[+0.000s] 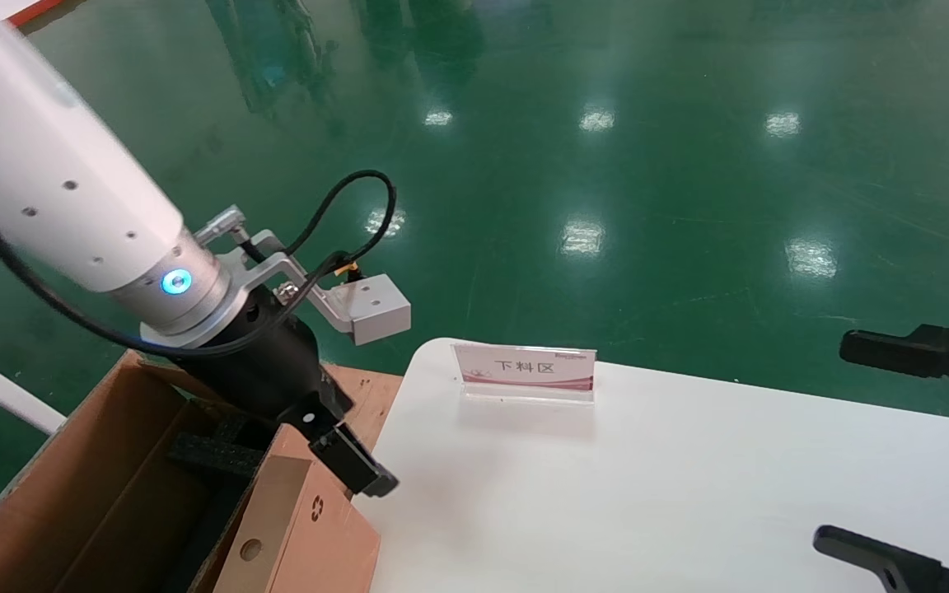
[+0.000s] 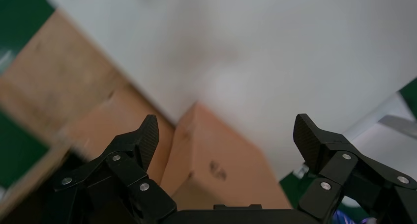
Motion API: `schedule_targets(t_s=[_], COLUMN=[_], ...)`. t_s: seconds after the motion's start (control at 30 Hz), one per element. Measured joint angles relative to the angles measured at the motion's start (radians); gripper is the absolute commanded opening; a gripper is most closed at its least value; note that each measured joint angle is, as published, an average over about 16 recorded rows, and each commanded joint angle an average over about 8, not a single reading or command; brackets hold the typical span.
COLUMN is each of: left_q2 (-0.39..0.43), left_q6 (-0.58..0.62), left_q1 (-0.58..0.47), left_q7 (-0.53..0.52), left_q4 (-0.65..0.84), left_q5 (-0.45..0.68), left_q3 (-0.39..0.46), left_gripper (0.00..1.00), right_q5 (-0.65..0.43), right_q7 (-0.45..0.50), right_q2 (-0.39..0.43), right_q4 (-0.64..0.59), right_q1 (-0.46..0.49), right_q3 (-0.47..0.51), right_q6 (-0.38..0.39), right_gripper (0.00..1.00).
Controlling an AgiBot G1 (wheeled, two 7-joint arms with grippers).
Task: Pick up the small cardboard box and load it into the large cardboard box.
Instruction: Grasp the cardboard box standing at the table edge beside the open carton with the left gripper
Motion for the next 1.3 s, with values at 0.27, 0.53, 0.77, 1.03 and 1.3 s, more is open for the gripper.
schedule_targets(t_s=[0.27,0.53,0.77,1.03,1.3], left_q2=[0.070,0.078,0.039,-0.021,-0.060], left_q6=[0.007,0.008,0.000,-0.023,-0.046], left_q1=[-0.190,-0.293,-0.332,-0.328,-0.295], left_q7=[-0.194,-0.306,-0.366,-0.410,-0.428], left_q4=[-0.018,-0.024,-0.026,-0.027,-0.027], left_q5=[-0.037,-0.101,-0.168,-0.236,-0.267], left_q3=[0.267,0.413,0.474,0.507,0.524], left_gripper=[1.00,1.00,1.00,1.00,1.00], right_q5=[0.000,0.000,0.000,0.000,0.000], right_q7=[0.000,0.000,0.000,0.000,0.000], right_q2=[0.000,0.000,0.000,0.000,0.000], right_q4=[0.000,0.000,0.000,0.000,0.000], right_q1=[0.000,0.000,0.000,0.000,0.000], right_q3=[0.000,0.000,0.000,0.000,0.000], right_q6=[0.000,0.000,0.000,0.000,0.000], right_gripper=[1.00,1.00,1.00,1.00,1.00])
